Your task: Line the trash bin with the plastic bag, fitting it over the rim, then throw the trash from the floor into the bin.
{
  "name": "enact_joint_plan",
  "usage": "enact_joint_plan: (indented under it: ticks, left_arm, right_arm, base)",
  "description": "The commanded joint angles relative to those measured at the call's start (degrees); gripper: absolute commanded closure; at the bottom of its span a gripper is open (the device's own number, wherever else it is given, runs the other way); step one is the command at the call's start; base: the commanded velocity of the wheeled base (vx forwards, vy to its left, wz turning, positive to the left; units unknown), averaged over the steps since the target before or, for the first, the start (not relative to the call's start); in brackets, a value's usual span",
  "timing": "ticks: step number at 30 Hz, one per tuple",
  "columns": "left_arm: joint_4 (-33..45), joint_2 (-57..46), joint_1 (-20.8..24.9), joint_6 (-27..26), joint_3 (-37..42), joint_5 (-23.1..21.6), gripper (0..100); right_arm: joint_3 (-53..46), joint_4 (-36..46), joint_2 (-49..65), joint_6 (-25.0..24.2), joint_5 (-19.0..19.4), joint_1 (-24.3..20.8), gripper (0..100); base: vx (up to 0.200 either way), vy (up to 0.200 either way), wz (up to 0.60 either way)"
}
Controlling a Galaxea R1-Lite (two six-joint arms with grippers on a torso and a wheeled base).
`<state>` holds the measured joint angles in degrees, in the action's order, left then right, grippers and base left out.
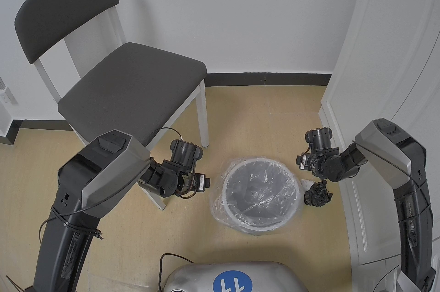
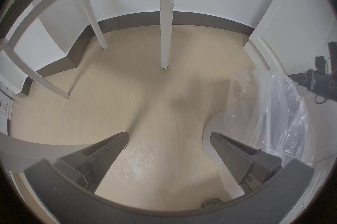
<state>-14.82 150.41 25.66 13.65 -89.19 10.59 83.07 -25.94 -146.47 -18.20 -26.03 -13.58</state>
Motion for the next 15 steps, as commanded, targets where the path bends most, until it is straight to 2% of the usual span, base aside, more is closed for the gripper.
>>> enact_joint_plan:
  ticks: [1,5,7,8,9,12,13,15]
  left_arm:
    - [0.1,0.2,-0.4,-0.1,-0.2,0.1,0]
    - [-0.5,-0.4,-0.3,-0.1,-0.1,2.3,0]
    - [-0.5,-0.4,-0.3,-0.1,-0.1,2.3,0]
    - [-0.6,-0.6,0.0,-0.2,0.2,2.6,0]
    - [-0.6,-0.7,0.0,-0.2,0.4,2.6,0]
    - [-0.6,-0.7,0.0,-0.2,0.4,2.6,0]
    - [-0.6,-0.8,-0.1,-0.2,0.4,2.6,0]
    - [-0.6,-0.8,0.0,-0.2,0.4,2.6,0]
  right_arm:
    - [-4.6,-1.3,6.5,1.0,0.0,-0.4,0]
    - [-10.6,-6.6,9.2,2.9,0.7,-2.3,0]
    - [-10.6,-6.6,9.2,2.9,0.7,-2.3,0]
    - [-17.9,-11.1,12.3,4.8,2.4,-5.3,0]
    - [-25.7,-16.2,14.8,7.7,7.0,-8.3,0]
    - [-35.7,-23.5,17.5,12.5,13.0,-11.6,0]
    - [-36.1,-23.8,17.6,12.7,13.4,-11.7,0]
    - [-43.5,-30.8,17.4,16.9,18.3,-14.3,0]
  base:
    - [0.000,0.000,0.00]
    - [0.000,0.000,0.00]
    - [0.000,0.000,0.00]
    - [0.000,0.000,0.00]
    - [0.000,0.000,0.00]
    - [0.000,0.000,0.00]
    - [0.000,0.000,0.00]
    - [0.000,0.000,0.00]
